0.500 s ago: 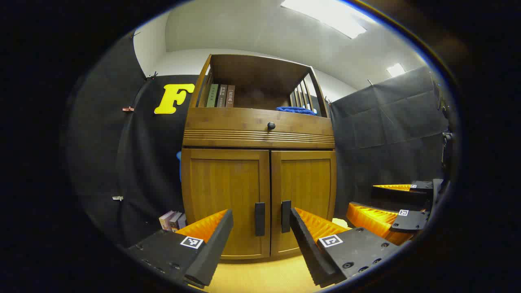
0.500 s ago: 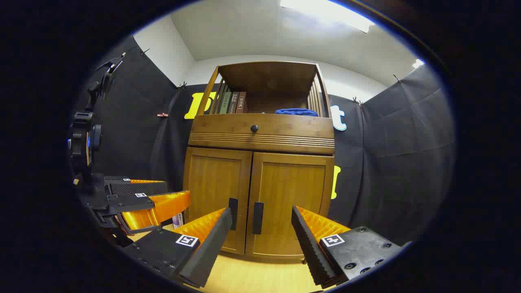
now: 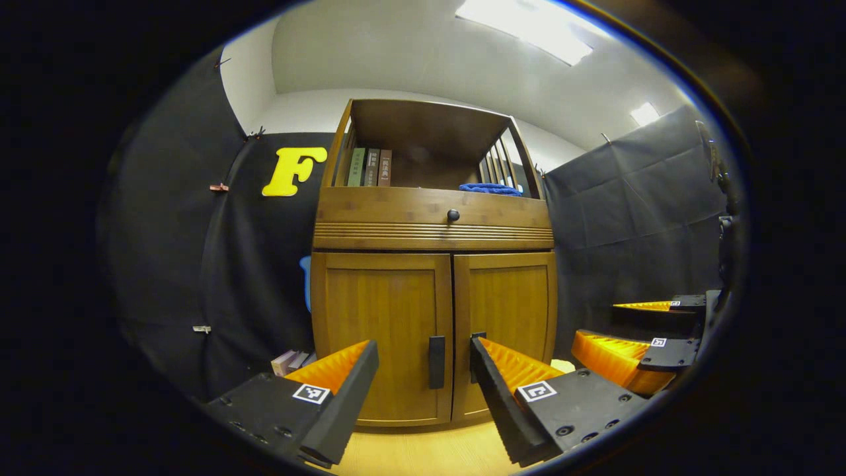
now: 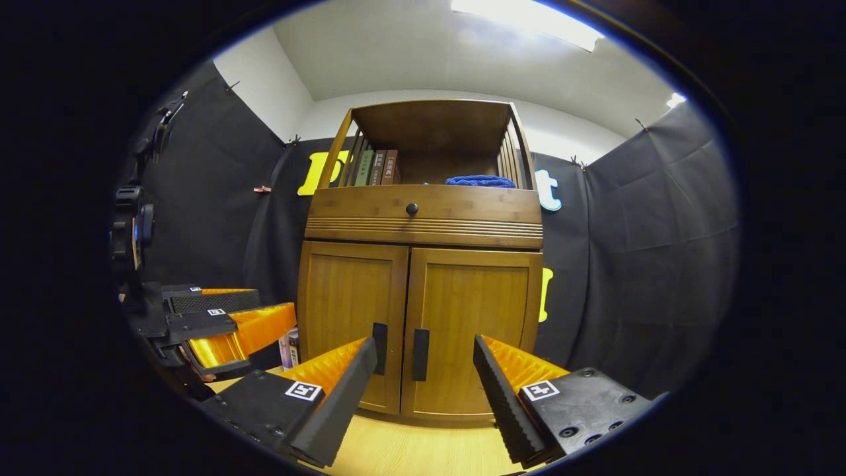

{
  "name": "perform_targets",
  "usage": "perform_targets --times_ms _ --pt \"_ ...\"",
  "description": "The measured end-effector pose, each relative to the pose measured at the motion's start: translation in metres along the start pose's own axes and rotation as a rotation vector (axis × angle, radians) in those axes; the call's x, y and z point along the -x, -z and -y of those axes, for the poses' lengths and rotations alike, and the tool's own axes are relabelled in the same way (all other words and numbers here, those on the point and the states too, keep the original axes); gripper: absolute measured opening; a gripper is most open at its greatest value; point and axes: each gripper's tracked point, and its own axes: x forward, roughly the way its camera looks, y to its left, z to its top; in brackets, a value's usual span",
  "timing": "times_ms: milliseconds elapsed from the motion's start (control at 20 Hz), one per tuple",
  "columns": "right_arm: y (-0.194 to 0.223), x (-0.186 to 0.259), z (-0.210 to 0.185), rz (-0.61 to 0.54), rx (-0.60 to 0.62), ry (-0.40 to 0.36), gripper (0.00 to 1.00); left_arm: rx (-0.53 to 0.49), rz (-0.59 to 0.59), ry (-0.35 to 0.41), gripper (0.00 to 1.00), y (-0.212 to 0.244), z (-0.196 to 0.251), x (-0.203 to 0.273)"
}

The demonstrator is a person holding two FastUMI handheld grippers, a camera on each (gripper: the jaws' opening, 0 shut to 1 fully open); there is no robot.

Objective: Open the right door of the double-door shoe cabinet with the right hand, and open the left door with the left hand.

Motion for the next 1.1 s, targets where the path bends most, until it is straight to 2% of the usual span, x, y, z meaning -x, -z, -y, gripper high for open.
perform_targets --times_ms 250,700,1100 --pt "0.004 0.003 -0.004 -0.009 0.003 -0.016 0.94 -0.015 -0.004 -0.04 0.87 0.006 -0.001 0.004" --pt "0.0 0.004 -0.015 0.01 0.011 -0.027 0.94 0.007 -0.01 -0.036 0.87 0.01 -0.011 0.016" --pt "0.002 -0.014 -0.024 0.02 0.005 -0.035 0.95 0.034 -0.012 -0.011 0.87 0.016 -0.021 0.013"
